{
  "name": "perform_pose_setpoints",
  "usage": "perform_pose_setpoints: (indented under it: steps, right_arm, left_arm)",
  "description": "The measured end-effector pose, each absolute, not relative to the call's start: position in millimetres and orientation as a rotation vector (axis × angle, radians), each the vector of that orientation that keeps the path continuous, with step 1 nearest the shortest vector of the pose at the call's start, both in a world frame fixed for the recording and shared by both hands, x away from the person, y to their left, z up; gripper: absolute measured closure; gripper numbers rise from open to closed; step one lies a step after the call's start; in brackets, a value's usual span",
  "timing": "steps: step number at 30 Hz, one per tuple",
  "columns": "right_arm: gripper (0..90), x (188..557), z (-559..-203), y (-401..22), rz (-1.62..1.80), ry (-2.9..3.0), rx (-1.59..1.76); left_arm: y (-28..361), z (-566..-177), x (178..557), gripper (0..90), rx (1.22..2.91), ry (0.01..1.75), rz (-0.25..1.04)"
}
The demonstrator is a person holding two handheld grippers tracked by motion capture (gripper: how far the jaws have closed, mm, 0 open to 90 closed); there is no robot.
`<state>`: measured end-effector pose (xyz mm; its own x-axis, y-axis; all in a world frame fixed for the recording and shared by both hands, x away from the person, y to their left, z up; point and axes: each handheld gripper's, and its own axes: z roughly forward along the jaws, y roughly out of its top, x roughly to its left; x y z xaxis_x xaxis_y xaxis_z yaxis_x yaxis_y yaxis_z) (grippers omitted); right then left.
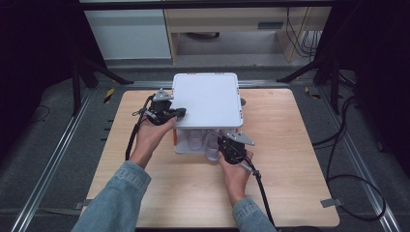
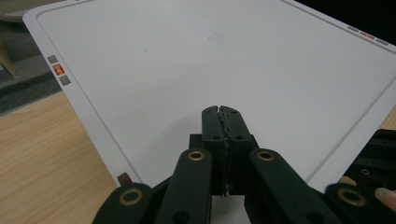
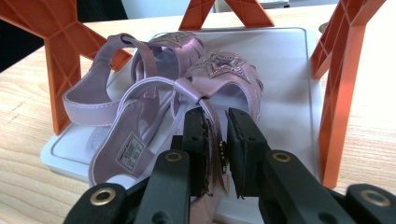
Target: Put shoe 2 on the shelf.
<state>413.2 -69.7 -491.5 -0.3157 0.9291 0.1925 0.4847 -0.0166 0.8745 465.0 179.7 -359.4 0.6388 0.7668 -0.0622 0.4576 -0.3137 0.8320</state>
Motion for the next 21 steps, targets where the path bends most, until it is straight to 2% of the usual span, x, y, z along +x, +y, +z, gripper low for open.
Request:
perform_pose_setpoints:
  steps: [11,17,21]
  right_arm:
    - [76.6,414.1,-491.6,-63.9,1.304,1.781,1.492]
    - [63.6,411.3,-482.3,-70.5,1.406,1.775,1.500]
    - [68.8,405.6,-474.8,-76.5,1.451,1.795,1.493]
  left_arm:
    - [177.9,-359.5,465.9,88.8,1.969,0.958,0.444]
    - [178.3,-359.2,466.3,88.8,1.971,0.961,0.439]
    - [177.8,-358.9,466.1,88.8,1.973,0.965,0.440]
